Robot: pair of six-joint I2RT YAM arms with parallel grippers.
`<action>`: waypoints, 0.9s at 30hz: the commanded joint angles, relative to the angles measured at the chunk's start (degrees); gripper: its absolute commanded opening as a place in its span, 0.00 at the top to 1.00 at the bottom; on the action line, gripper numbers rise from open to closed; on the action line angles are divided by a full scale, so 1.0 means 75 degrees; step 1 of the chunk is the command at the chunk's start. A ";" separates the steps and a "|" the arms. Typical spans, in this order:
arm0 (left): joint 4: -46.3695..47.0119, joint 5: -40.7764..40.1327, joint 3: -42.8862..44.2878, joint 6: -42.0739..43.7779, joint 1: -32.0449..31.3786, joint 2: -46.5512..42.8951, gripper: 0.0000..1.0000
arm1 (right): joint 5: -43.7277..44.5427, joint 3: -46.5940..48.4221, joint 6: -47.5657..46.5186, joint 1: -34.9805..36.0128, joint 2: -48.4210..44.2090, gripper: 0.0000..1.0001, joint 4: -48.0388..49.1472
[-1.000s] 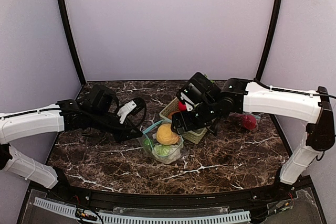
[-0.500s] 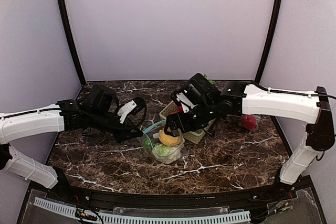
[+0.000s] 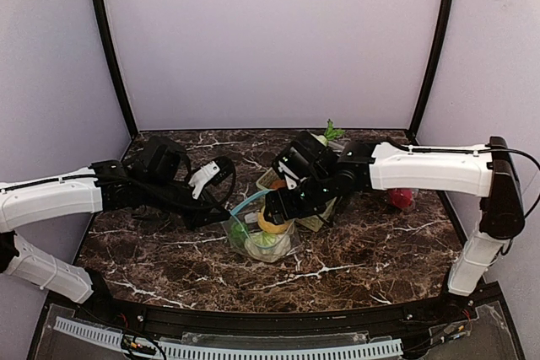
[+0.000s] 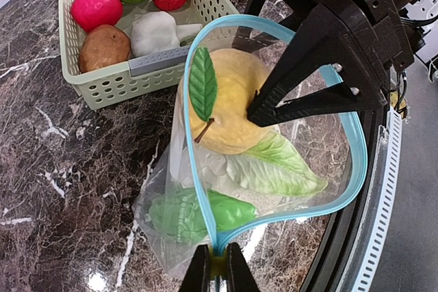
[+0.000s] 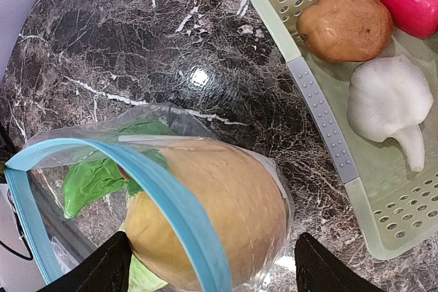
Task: Place the food in the zip-top bag and seal the zipper
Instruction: Adjust the fake vegetable in the zipper food storage bag.
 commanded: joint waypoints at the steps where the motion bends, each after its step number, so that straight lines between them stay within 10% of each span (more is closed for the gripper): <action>1: 0.0062 -0.0039 -0.0055 0.0107 -0.0010 -0.0312 0.99 | 0.0762 -0.0009 0.0183 0.0016 0.0325 0.21 -0.0714; 16: 0.0148 -0.0036 -0.0175 0.0112 -0.0009 -0.0653 0.99 | 0.0877 -0.0127 0.0216 -0.0125 0.0423 0.28 -0.0912; 27: -0.0155 -0.0643 -0.0064 0.0139 -0.0010 -0.0512 0.99 | 0.0186 0.0235 -0.0146 -0.0123 -0.0720 0.07 -0.0610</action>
